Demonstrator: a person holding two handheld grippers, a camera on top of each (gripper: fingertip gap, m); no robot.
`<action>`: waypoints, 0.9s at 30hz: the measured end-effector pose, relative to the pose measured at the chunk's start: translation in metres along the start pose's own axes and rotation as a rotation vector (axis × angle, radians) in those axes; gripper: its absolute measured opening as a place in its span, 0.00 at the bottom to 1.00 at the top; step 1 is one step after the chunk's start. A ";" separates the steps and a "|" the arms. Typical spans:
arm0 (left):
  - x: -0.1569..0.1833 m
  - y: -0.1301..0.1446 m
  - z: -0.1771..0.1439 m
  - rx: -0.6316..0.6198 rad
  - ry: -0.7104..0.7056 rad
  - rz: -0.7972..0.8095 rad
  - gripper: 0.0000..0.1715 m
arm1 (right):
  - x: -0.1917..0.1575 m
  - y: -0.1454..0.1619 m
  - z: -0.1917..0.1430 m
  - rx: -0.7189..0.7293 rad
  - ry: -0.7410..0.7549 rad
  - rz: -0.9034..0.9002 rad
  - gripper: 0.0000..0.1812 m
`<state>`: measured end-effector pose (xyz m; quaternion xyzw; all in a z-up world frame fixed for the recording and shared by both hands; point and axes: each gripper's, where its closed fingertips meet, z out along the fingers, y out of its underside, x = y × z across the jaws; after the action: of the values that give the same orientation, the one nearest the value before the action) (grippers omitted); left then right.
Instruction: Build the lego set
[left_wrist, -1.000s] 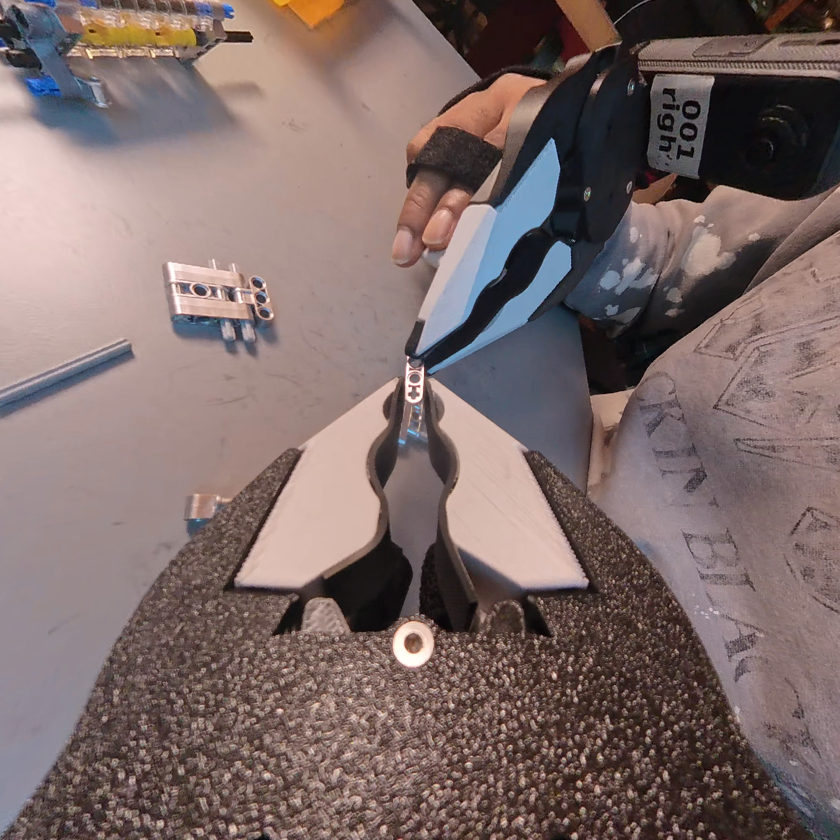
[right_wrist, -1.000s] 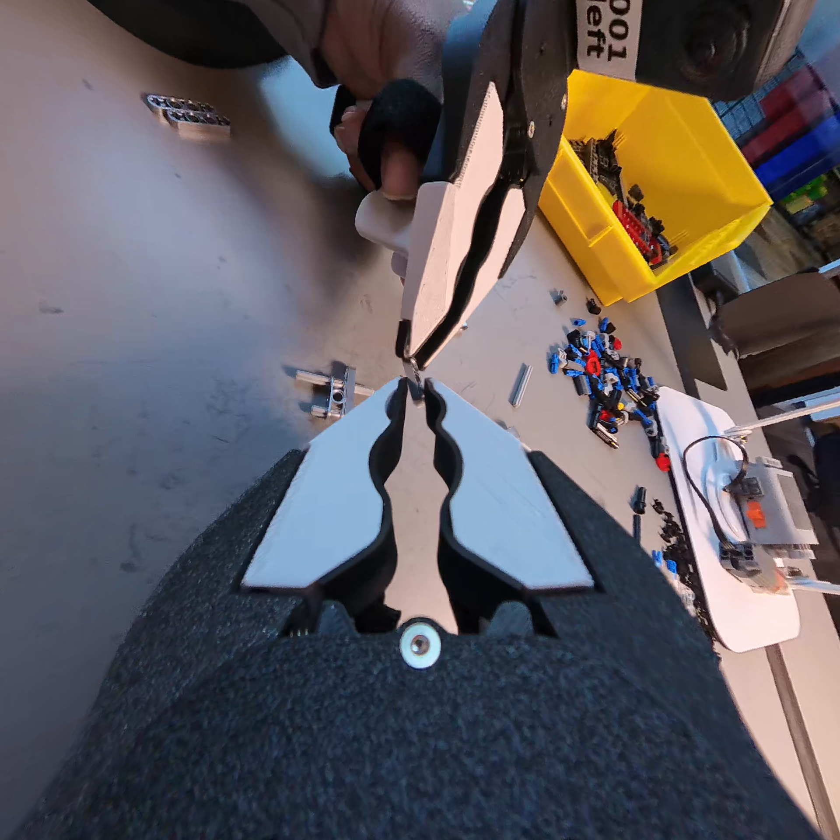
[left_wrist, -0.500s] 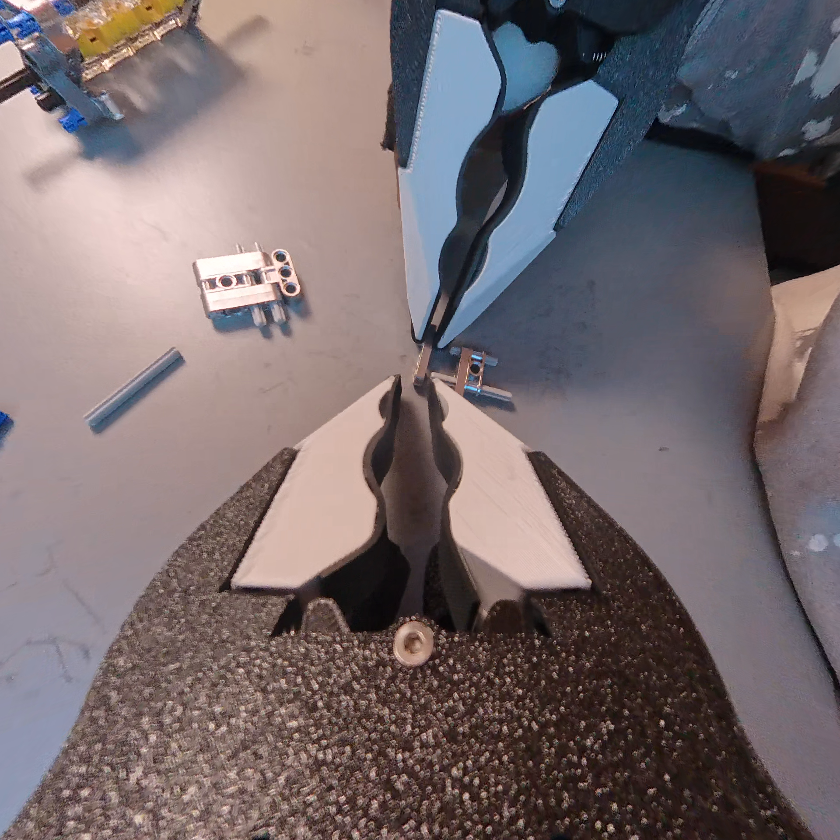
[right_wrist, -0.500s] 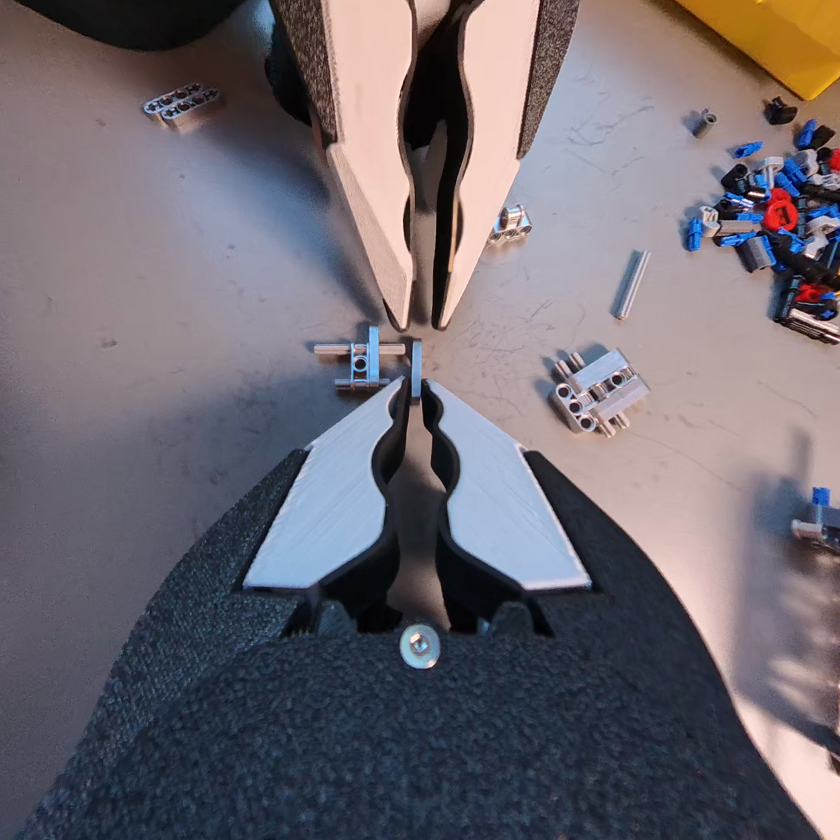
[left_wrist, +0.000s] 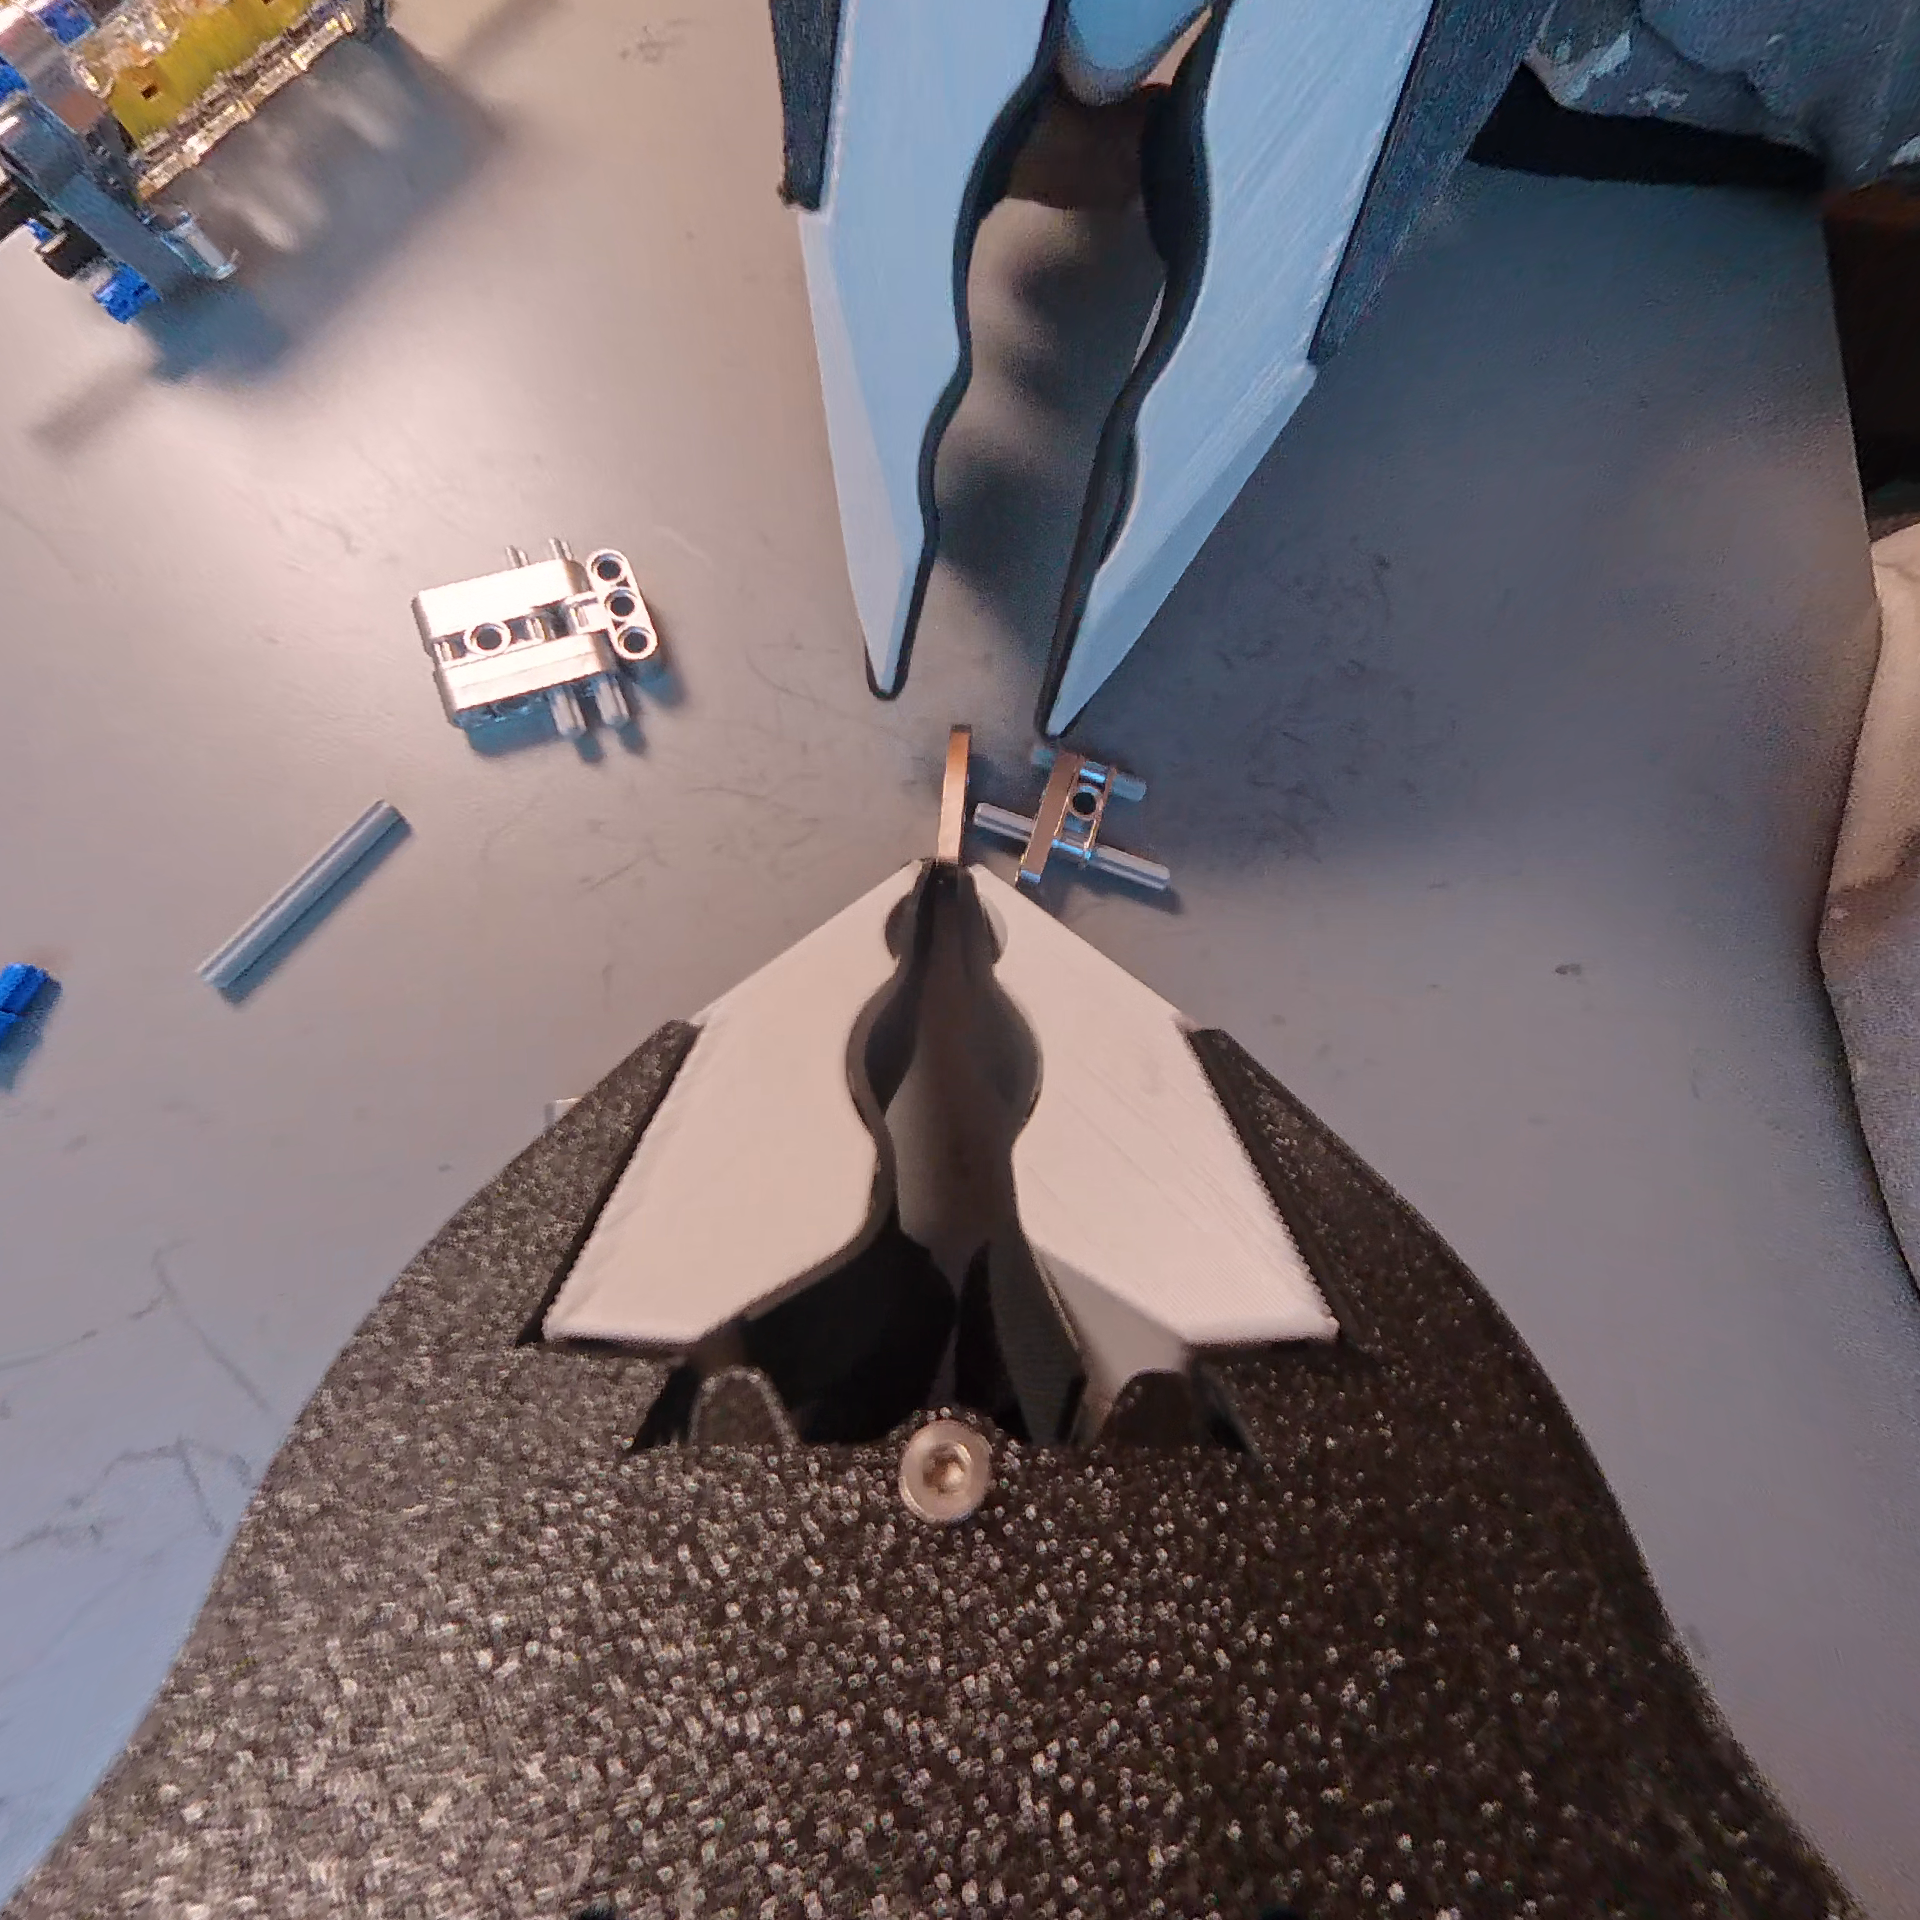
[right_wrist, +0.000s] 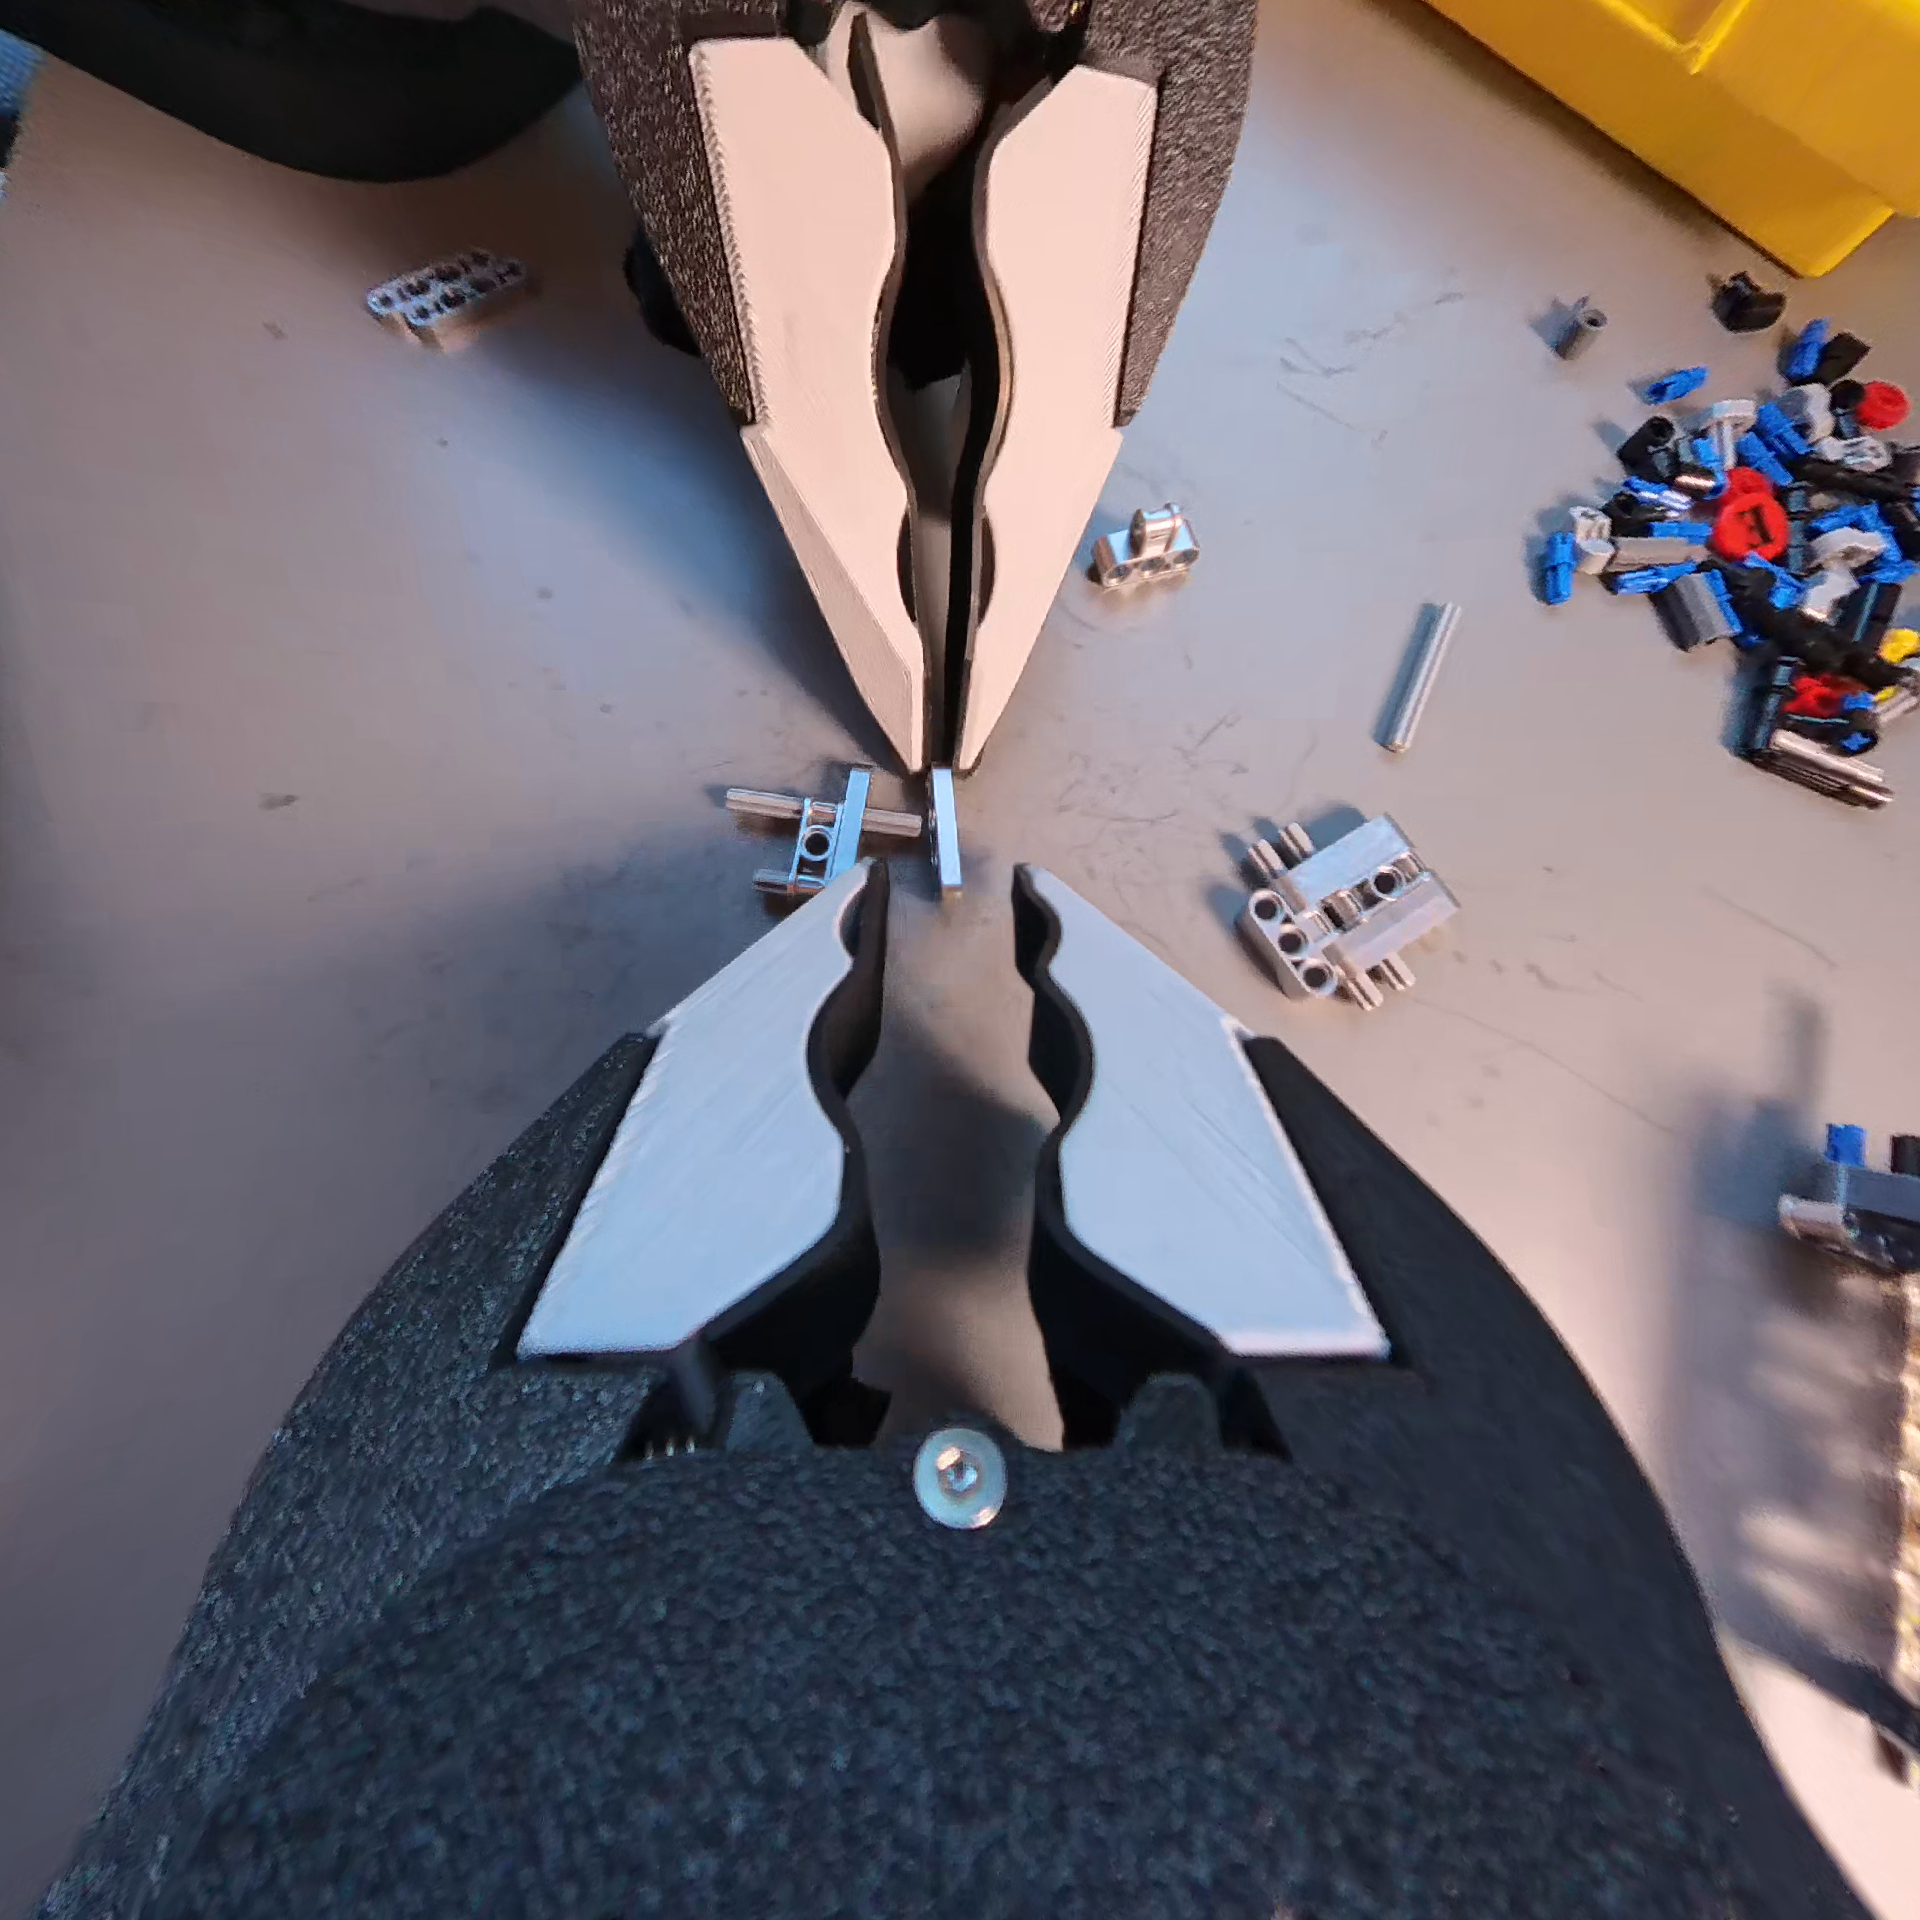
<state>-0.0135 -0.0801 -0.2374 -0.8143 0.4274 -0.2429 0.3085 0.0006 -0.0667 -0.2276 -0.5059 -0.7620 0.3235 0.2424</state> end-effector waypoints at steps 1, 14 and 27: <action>0.000 0.000 0.000 -0.002 -0.003 0.005 0.01 | -0.001 -0.001 -0.005 0.014 -0.003 0.004 0.14; 0.002 0.000 0.001 -0.009 -0.019 0.075 0.01 | -0.022 0.004 0.006 -0.054 0.003 -0.096 0.21; 0.012 0.005 -0.002 -0.010 0.034 0.079 0.01 | -0.028 0.003 0.008 -0.039 -0.037 -0.098 0.12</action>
<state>-0.0109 -0.0932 -0.2380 -0.7942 0.4655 -0.2422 0.3065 0.0072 -0.0940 -0.2367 -0.4664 -0.7965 0.3054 0.2340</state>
